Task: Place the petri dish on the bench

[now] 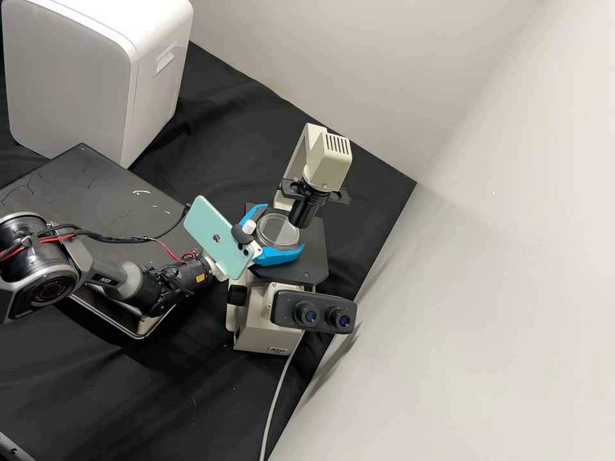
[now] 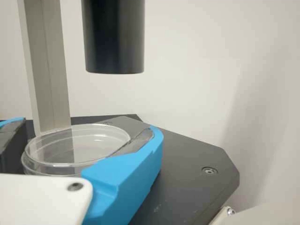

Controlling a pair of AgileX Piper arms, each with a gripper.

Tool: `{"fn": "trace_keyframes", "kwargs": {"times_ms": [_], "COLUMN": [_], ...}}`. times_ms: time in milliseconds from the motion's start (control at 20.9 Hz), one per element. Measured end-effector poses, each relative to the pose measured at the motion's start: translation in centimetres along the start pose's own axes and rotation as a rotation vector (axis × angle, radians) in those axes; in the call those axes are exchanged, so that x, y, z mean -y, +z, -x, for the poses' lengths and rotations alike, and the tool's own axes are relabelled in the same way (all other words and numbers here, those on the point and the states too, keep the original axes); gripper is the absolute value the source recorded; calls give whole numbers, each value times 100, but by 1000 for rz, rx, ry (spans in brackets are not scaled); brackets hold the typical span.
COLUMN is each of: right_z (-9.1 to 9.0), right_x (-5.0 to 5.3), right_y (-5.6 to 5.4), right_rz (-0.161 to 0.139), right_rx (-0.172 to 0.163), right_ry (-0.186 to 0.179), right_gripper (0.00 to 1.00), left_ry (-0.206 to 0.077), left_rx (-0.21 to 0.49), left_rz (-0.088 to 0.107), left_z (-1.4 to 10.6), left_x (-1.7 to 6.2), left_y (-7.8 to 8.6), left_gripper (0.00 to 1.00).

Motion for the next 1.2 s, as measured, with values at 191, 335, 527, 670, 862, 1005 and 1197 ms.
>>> {"fn": "trace_keyframes", "kwargs": {"times_ms": [191,335,527,670,862,1005,1197], "right_z": [-3,-18,-18,-18,-18,-18,-18], "right_x": [-3,-15,-15,-15,-15,-15,-15], "right_y": [-3,-15,-15,-15,-15,-15,-15], "right_rz": [-23,-40,-69,-71,-75,-75,-75], "right_rx": [-1,-3,-3,-3,-3,-3,-3], "right_ry": [1,3,3,3,3,3,3], "right_gripper": [0,0,0,0,0,0,0], "left_ry": [0,0,0,0,0,0,-1], "left_rx": [0,0,0,0,0,0,0], "left_rz": [0,0,0,0,0,0,0], "left_z": [0,0,0,0,0,0,-1], "left_x": [0,0,0,0,0,0,2], "left_y": [0,0,0,0,0,0,0], "left_gripper": [100,100,100,100,100,100,100]}}
